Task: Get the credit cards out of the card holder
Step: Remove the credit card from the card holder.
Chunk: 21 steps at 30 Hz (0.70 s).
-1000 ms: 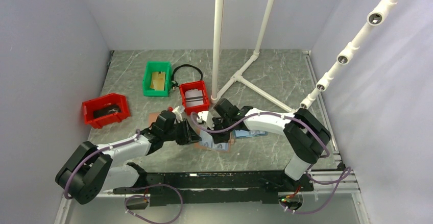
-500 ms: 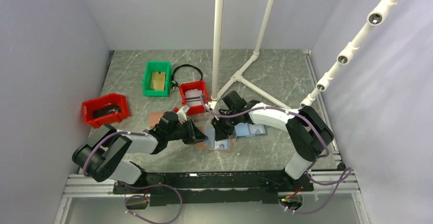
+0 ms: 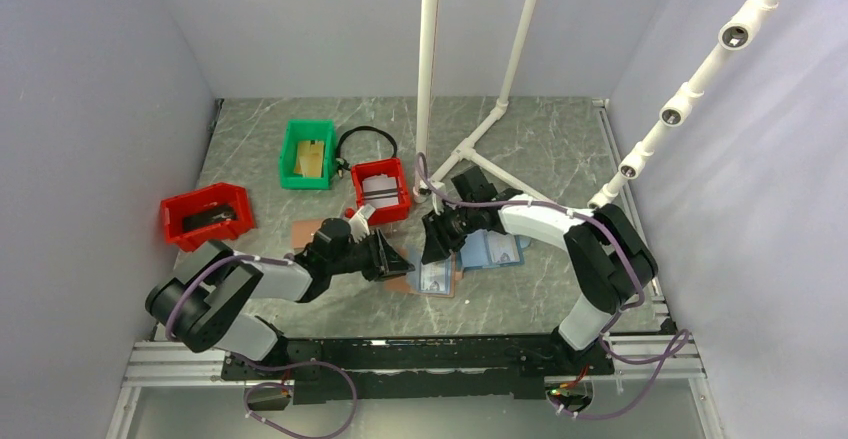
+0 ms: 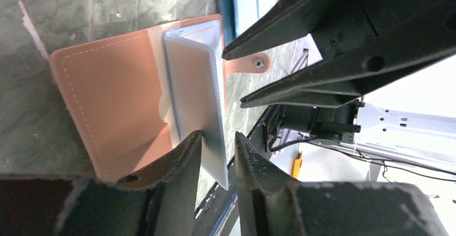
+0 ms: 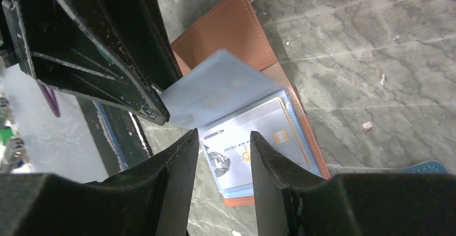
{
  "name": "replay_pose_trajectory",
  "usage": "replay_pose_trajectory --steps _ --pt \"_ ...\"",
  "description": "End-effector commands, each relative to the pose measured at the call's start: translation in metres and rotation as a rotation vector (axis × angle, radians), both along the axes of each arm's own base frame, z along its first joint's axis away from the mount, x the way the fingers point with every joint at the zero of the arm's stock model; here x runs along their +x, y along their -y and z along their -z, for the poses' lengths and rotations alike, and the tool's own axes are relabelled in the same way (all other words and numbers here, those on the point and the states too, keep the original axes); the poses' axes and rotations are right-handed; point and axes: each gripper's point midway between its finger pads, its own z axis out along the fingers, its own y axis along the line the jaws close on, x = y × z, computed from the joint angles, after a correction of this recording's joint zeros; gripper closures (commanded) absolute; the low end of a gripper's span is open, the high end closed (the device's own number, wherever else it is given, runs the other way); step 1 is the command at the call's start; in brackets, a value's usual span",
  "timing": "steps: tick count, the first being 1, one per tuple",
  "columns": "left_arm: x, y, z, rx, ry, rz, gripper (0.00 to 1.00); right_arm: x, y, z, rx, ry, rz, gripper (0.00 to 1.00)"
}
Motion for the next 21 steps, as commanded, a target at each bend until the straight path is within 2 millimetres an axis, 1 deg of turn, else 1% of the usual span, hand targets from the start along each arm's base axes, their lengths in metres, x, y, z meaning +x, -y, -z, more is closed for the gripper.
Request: replay_pose_trajectory --steps 1,4,7,10,11,13,14,17,21 --pt "0.007 0.009 -0.028 -0.053 0.081 0.017 0.65 -0.001 -0.008 -0.015 0.091 -0.083 0.045 0.57" --pt "0.008 0.011 -0.029 -0.061 0.083 0.02 0.66 -0.002 -0.007 -0.011 0.087 -0.128 0.077 0.6" --pt "0.008 0.013 -0.028 -0.074 0.082 0.022 0.71 -0.002 -0.007 -0.009 0.084 -0.149 0.094 0.61" --pt "0.009 0.014 -0.024 -0.074 0.071 0.022 0.8 -0.002 -0.007 -0.007 0.08 -0.158 0.101 0.61" --pt "0.009 0.015 -0.024 -0.077 0.069 0.025 0.85 -0.002 -0.006 -0.006 0.077 -0.158 0.103 0.62" --pt "0.009 0.017 -0.024 -0.086 0.069 0.027 0.97 0.0 -0.005 -0.003 0.062 -0.159 0.114 0.62" --pt "0.009 0.017 -0.023 -0.088 0.067 0.028 1.0 0.0 -0.004 -0.001 0.054 -0.161 0.118 0.62" --pt "0.009 0.018 -0.022 -0.09 0.062 0.03 1.0 0.002 -0.002 0.004 0.037 -0.173 0.133 0.6" --pt "0.009 0.02 -0.022 -0.099 0.061 0.034 1.0 0.001 -0.002 0.003 0.057 -0.204 0.133 0.55"
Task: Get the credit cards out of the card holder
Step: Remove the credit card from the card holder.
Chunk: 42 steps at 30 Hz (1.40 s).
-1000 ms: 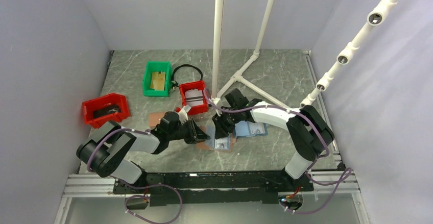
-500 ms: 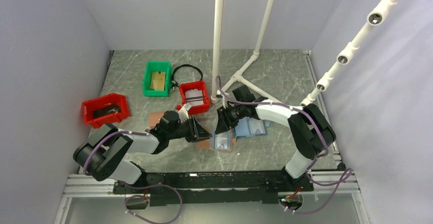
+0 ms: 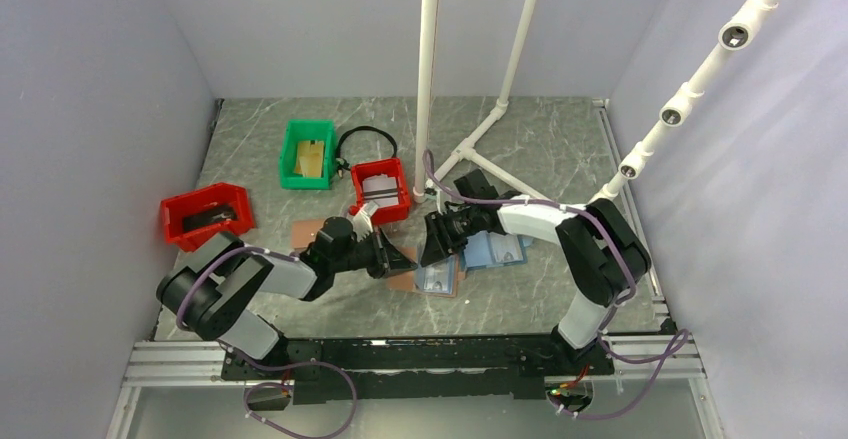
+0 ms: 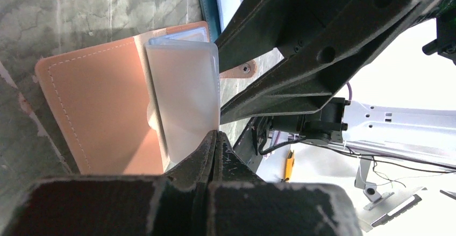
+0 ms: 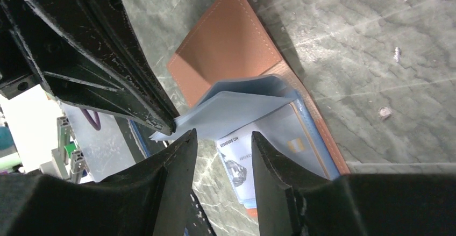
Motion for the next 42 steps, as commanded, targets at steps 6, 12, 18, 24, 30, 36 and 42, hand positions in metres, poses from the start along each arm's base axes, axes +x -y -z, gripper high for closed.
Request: replay_pose_trajectory --steps 6,12,18,24,30,36,42 --pt "0.004 0.01 -0.006 -0.03 0.02 0.021 1.0 0.011 0.006 -0.001 0.018 -0.025 0.048 0.52" --pt "0.005 0.015 -0.003 -0.034 0.006 0.038 0.97 0.012 0.007 -0.006 0.057 -0.068 0.068 0.46" --pt "0.003 0.018 0.0 -0.032 0.0 0.047 0.92 0.012 0.009 -0.014 0.109 -0.114 0.099 0.35" --pt "0.002 0.028 -0.001 -0.04 0.003 0.07 0.91 0.015 0.013 -0.004 0.06 -0.122 0.137 0.31" --pt "0.002 0.039 -0.002 -0.068 0.005 0.088 0.9 0.028 0.023 0.007 -0.04 -0.09 0.237 0.29" --pt "0.003 0.048 -0.003 -0.088 0.007 0.103 0.89 0.035 0.027 0.006 -0.074 -0.058 0.274 0.28" --pt "0.005 0.05 -0.005 -0.075 0.015 0.097 0.82 0.038 0.03 0.002 -0.097 -0.009 0.256 0.28"
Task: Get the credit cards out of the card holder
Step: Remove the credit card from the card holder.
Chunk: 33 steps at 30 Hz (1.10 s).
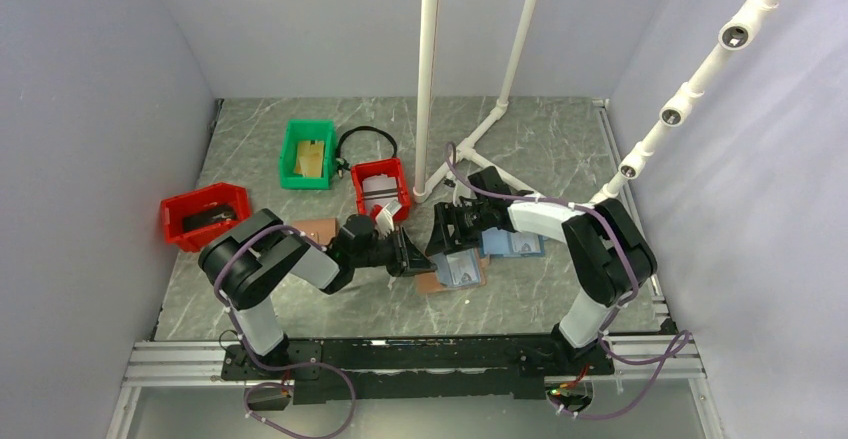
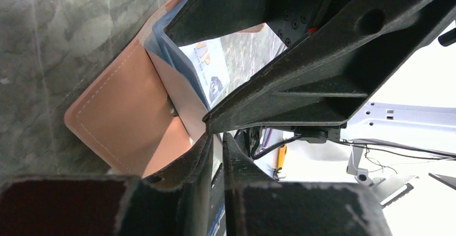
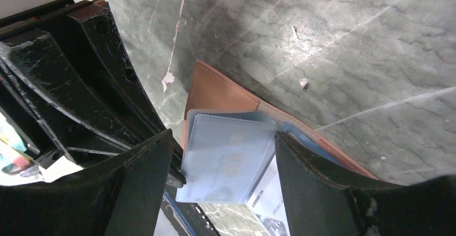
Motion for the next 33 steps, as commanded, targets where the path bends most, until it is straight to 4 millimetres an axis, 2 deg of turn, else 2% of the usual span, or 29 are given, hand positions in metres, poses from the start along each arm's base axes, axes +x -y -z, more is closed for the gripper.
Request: replay_pose_trajectory --steps 1,11,20,25,27,33 --pt "0.006 0.007 -0.015 -0.031 0.052 0.002 0.8 0.012 0.006 -0.01 -0.054 0.086 0.013 0.28" --pt "0.012 0.013 -0.015 -0.01 0.05 -0.001 0.73 0.015 0.01 -0.014 -0.083 0.135 -0.015 0.33" --pt "0.014 0.019 -0.018 -0.002 0.062 0.01 0.66 0.016 0.011 -0.014 -0.094 0.137 -0.012 0.3" --pt "0.013 0.022 -0.019 0.005 0.066 0.018 0.65 0.021 0.016 -0.012 -0.129 0.16 0.008 0.31" --pt "0.013 0.022 -0.02 0.008 0.069 0.017 0.65 0.022 0.017 -0.012 -0.139 0.169 0.01 0.34" --pt "0.013 0.018 -0.02 0.034 0.072 0.007 0.61 0.023 0.018 -0.018 -0.131 0.195 0.003 0.55"
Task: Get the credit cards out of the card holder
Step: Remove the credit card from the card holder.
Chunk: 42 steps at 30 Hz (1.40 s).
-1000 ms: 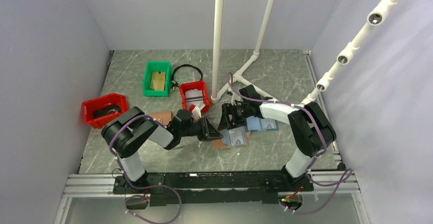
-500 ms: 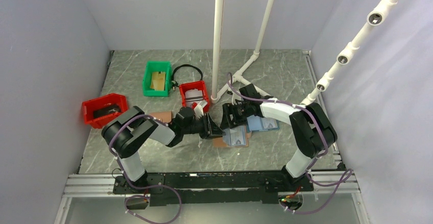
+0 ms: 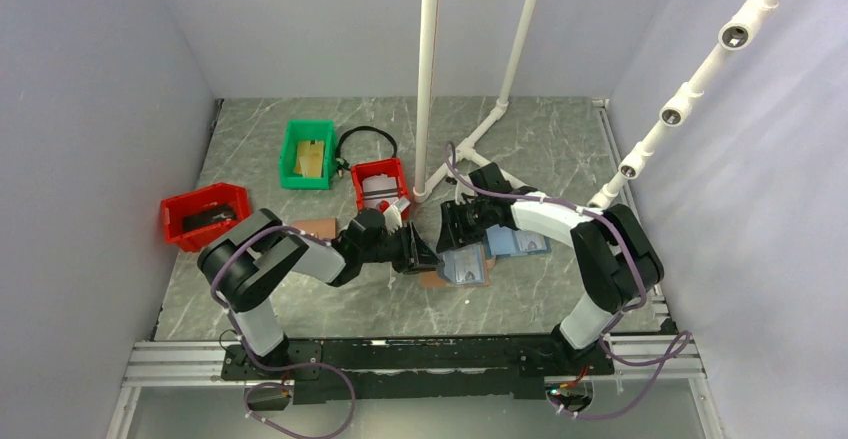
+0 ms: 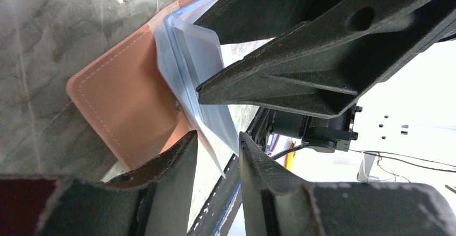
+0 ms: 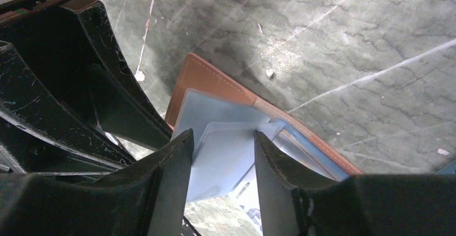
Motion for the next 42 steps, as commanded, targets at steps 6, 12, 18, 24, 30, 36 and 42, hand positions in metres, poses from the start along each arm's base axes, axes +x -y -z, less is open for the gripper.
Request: replay_pose_trajectory --steps 6,12,18,24,30,36,42 --pt "0.005 0.003 -0.018 -0.026 0.066 -0.009 0.59 0.015 0.0 -0.023 0.01 0.098 0.006 0.57" --pt "0.005 0.001 -0.019 -0.028 0.071 -0.02 0.58 0.019 0.006 -0.024 0.005 0.107 0.023 0.66" --pt "0.007 -0.01 -0.018 0.021 0.082 -0.052 0.56 0.02 0.008 -0.024 0.007 0.108 0.026 0.69" --pt "0.01 -0.025 -0.027 0.107 0.128 -0.095 0.56 0.022 0.013 -0.022 -0.002 0.109 0.031 0.69" --pt "0.013 -0.037 -0.05 0.123 0.198 -0.141 0.57 0.026 0.023 -0.019 -0.008 0.098 0.048 0.64" --pt "0.016 -0.019 -0.057 0.06 0.21 -0.097 0.58 0.025 0.027 -0.019 -0.001 0.09 0.043 0.62" --pt "0.018 -0.007 -0.049 0.038 0.196 -0.073 0.59 0.019 0.025 -0.016 0.015 0.048 0.008 0.6"
